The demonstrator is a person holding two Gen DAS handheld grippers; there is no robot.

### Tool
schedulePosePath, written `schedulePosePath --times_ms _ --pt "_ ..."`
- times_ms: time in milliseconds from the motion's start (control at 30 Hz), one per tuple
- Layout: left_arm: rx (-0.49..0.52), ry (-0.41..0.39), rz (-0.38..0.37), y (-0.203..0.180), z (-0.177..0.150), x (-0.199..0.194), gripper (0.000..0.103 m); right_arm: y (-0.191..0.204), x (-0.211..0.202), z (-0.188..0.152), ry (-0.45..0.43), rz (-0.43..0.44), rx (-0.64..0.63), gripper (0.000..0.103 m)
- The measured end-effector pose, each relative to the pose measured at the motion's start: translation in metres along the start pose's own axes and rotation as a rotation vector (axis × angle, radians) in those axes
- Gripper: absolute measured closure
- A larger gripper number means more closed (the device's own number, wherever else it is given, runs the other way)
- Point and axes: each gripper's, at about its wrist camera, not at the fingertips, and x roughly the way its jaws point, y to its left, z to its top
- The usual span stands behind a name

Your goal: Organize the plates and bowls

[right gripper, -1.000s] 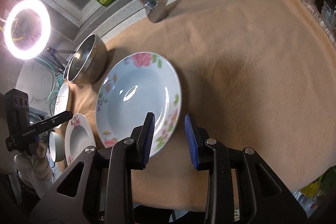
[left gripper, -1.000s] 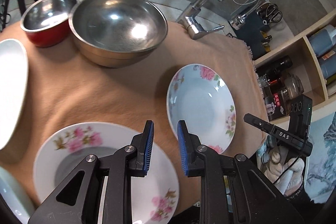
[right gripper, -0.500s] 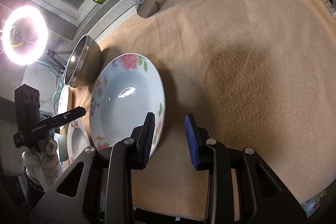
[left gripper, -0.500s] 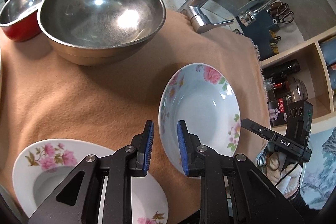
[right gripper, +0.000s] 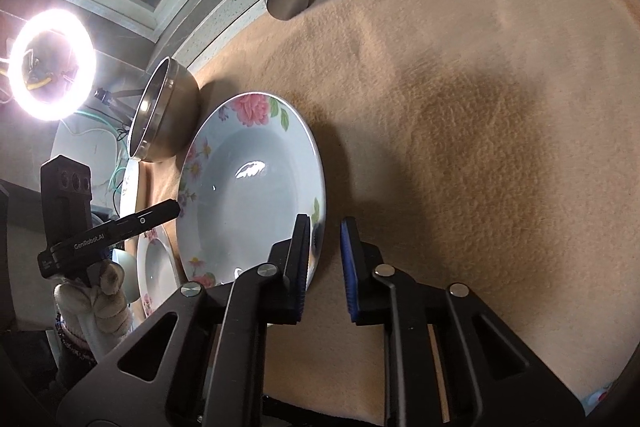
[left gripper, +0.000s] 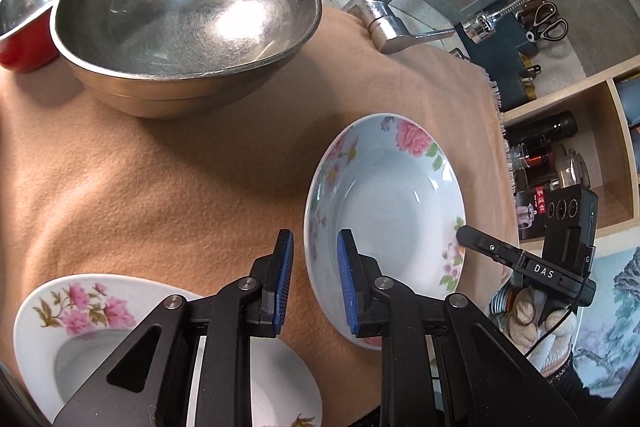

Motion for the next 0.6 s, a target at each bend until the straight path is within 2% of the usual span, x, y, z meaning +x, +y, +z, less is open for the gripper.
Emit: schedulePosePath --times_ms 133,600 --pt "0.007 0.008 -0.005 -0.0013 0.0005 0.0022 0.09 0.002 0.0016 0.0007 0.004 0.006 -0.004 0.095" --pt "0.018 0.005 -0.001 -0.0023 0.0013 0.0037 0.091 0.0055 0.002 0.002 0.005 -0.016 -0.016 0.095"
